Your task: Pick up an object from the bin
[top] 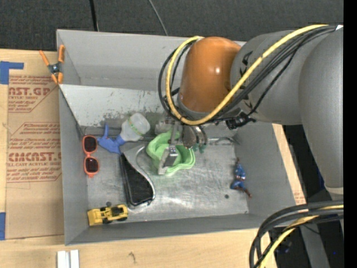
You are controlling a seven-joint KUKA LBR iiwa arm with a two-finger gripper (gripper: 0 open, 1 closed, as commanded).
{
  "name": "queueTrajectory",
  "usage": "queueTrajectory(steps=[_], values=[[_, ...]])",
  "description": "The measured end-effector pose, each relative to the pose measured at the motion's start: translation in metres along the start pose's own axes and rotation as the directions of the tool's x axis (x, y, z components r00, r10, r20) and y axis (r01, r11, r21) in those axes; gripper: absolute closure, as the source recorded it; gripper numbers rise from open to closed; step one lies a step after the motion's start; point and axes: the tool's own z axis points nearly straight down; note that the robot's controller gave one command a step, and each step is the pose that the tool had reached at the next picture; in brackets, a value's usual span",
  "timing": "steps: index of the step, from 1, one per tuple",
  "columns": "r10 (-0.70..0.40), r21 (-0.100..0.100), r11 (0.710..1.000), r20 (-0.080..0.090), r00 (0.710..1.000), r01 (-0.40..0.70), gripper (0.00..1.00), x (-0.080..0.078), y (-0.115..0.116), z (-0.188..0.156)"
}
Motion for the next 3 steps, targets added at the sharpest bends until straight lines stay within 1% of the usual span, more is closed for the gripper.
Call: queueTrajectory(steps=[1, 2, 3], values=[[-0.116, 0.006, 0.993, -0.004, 0.993, 0.117, 0.00, 0.020, -0.037, -0.012], [-0.105, 0.006, 0.994, 0.000, 0.994, 0.105, 0.00, 0.017, -0.038, -0.008], [-0.115, 0.004, 0.993, 0.000, 0.993, 0.115, 0.00, -0.001, -0.083, 0.005]])
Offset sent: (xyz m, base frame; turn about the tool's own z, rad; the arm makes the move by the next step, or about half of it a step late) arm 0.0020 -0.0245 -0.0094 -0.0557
